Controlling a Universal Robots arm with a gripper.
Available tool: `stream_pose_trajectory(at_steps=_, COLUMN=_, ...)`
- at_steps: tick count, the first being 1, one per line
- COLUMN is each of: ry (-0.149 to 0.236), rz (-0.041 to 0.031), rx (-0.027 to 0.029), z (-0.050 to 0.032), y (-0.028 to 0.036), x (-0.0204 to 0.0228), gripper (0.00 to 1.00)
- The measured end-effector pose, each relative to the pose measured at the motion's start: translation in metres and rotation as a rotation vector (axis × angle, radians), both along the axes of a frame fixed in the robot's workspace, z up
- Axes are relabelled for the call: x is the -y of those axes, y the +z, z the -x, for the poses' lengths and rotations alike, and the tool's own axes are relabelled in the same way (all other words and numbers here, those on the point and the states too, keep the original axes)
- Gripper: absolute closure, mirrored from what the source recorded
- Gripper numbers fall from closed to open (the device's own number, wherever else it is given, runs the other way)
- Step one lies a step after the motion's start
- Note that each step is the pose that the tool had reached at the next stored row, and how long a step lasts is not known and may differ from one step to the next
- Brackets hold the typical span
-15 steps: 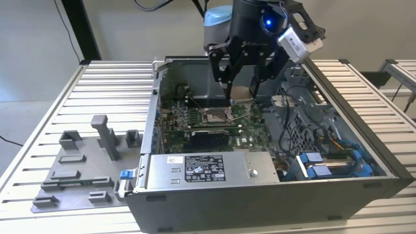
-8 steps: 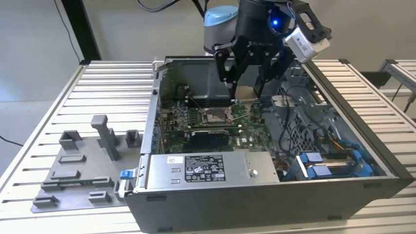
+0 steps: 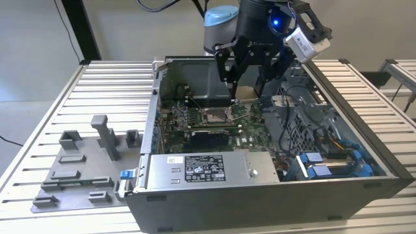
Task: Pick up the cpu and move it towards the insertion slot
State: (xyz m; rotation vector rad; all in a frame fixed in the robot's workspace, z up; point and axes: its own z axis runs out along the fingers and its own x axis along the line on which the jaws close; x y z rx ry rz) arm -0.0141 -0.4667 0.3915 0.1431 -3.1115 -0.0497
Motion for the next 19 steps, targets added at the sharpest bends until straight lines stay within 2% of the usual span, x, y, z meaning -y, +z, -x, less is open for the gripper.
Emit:
stream_pose_trajectory(at_steps=5, ry=0.000, rz=-0.0001, rx=0.0000, z=-0.0003, y=0.0000, x=-0.0004, gripper=1.00)
stream_pose_trajectory(at_steps=8, ry=0.000, rz=-0.0010, rx=0.0000, z=-0.0002, y=0.0000, x=-0.0025, gripper=1.00)
stream_pose_trajectory(at_steps=19, ry=0.000, rz=-0.0017, rx=0.0000, z=-0.0001, y=-0.0001, x=-0.0192, gripper=1.00)
